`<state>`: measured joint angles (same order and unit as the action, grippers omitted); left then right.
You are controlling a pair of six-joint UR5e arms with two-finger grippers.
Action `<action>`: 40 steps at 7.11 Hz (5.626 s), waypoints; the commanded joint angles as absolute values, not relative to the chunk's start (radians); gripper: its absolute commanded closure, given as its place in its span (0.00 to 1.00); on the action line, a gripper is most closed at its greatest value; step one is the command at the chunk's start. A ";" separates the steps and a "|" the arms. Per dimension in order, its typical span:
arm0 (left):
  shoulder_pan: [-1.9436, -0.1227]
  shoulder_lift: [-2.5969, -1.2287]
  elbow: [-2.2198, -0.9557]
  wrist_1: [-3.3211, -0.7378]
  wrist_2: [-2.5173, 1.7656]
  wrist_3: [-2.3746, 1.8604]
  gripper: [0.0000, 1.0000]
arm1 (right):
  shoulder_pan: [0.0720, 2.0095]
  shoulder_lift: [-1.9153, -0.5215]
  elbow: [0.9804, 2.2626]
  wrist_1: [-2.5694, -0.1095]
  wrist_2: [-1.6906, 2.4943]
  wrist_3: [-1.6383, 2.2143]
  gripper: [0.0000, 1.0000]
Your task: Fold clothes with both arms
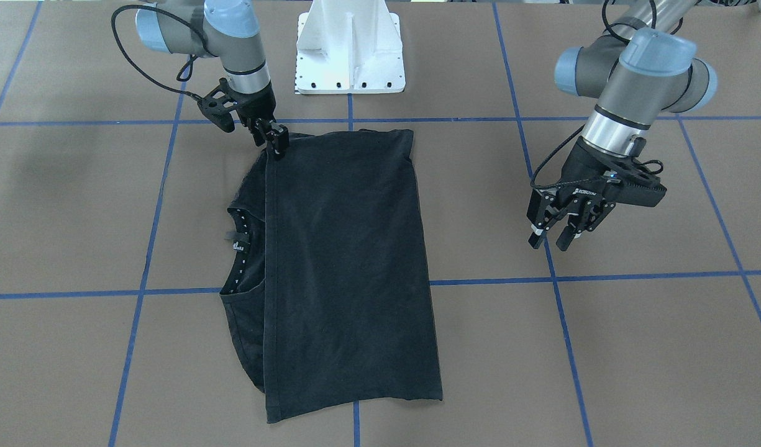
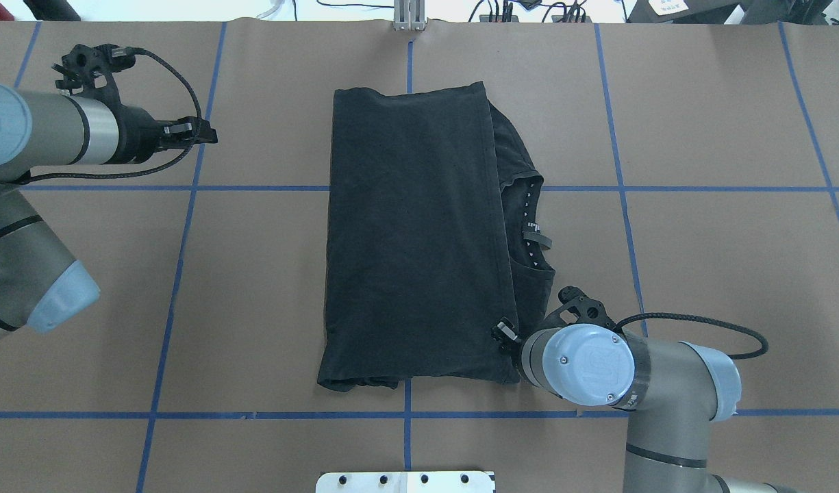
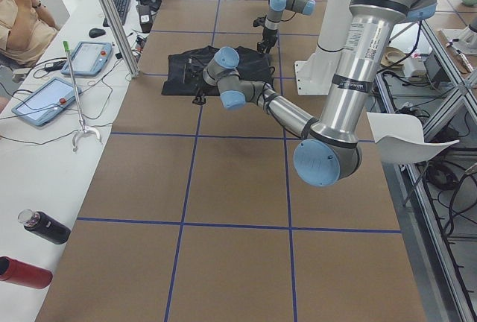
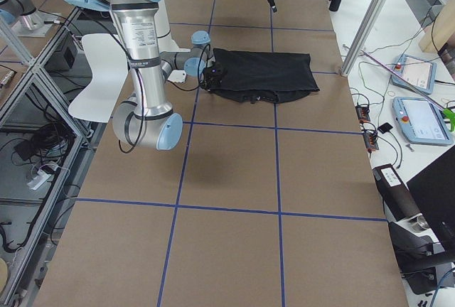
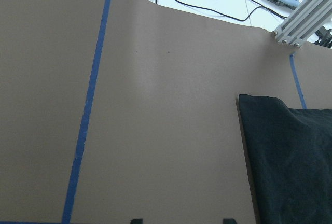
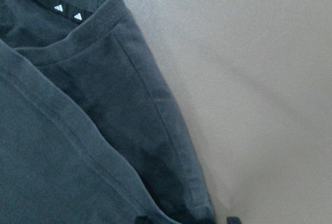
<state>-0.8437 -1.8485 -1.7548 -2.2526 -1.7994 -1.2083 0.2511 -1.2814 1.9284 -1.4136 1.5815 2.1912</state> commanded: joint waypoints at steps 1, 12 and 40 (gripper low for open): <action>-0.844 -1.848 -1.758 -2.252 -1.799 -1.209 0.40 | 0.253 -1.281 1.930 -1.414 1.582 2.192 0.75; -0.530 -1.809 -1.909 -2.260 -1.664 -1.880 0.37 | 0.264 -1.357 2.068 -1.417 1.601 2.177 1.00; -0.260 -1.780 -2.123 -2.202 -1.462 -2.173 1.00 | 0.432 -1.421 2.205 -1.404 1.847 2.172 1.00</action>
